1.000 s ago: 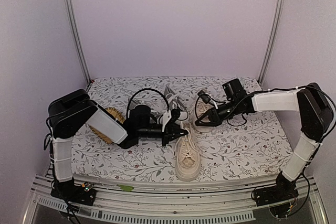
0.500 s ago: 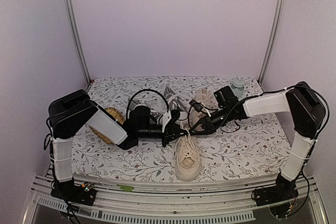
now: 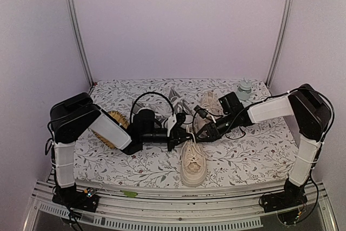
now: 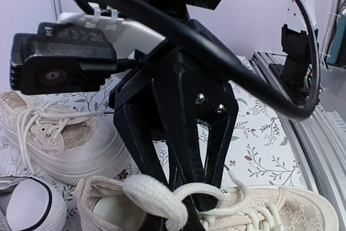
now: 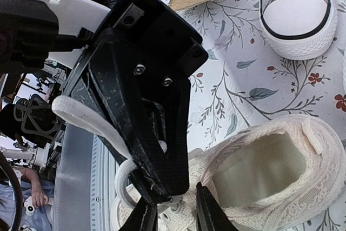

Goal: Tie the shoes
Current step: Cross the shoelace loop with the half-tied shoelace.

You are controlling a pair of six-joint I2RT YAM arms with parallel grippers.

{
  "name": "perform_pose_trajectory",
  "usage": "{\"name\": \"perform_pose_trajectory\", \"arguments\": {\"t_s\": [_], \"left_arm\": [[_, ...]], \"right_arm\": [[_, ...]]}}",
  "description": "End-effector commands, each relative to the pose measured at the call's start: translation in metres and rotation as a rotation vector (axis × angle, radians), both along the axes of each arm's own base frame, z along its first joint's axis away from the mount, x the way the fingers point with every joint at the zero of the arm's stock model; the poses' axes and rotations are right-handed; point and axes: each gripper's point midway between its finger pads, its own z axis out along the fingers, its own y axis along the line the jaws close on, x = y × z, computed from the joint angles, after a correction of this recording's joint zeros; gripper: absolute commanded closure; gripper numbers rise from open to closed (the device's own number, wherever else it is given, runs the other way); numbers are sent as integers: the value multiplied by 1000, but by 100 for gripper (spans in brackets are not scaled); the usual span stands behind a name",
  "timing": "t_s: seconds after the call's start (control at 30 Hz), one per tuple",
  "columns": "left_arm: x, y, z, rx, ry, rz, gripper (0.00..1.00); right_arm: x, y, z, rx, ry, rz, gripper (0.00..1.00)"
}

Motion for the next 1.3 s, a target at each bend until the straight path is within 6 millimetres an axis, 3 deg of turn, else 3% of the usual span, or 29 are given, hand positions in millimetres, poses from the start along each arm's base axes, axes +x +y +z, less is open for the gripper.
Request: {"name": "perform_pose_trajectory", "arguments": {"t_s": [0.0, 0.1, 0.27, 0.43, 0.57, 0.6, 0.63, 0.7, 0.83, 1.1, 1.17, 1.27], "left_arm": [[-4, -2, 13, -37, -52, -1, 100], [-5, -2, 13, -39, -50, -6, 100], [-7, -2, 15, -49, -50, -14, 100], [-12, 1, 17, -47, -58, -31, 100], [-18, 8, 22, -41, -88, -47, 70], [-20, 10, 21, -36, -92, -55, 65], [-23, 11, 36, -56, -118, -61, 60], [-22, 14, 43, -58, -119, -58, 58], [-23, 14, 53, -72, -85, -78, 58], [-10, 5, 40, -3, -50, -50, 61], [-6, 4, 40, 1, -59, -29, 66], [-5, 5, 42, -1, -64, -19, 86]], "right_arm": [[-8, 3, 5, 45, -8, 30, 72], [-5, 4, 2, 37, -20, 16, 76], [6, 4, -4, -5, -19, -55, 97], [7, -1, 0, -34, -46, -81, 99], [5, -3, 3, -40, -57, -83, 99], [5, -4, 4, -42, -57, -85, 99], [4, -4, 4, -45, -56, -84, 99], [4, -4, 4, -45, -61, -83, 99], [2, -4, 4, -49, -64, -77, 99], [2, -5, 6, -58, -69, -82, 99], [2, -6, 7, -59, -70, -83, 99], [2, -6, 9, -59, -73, -85, 99]]}}
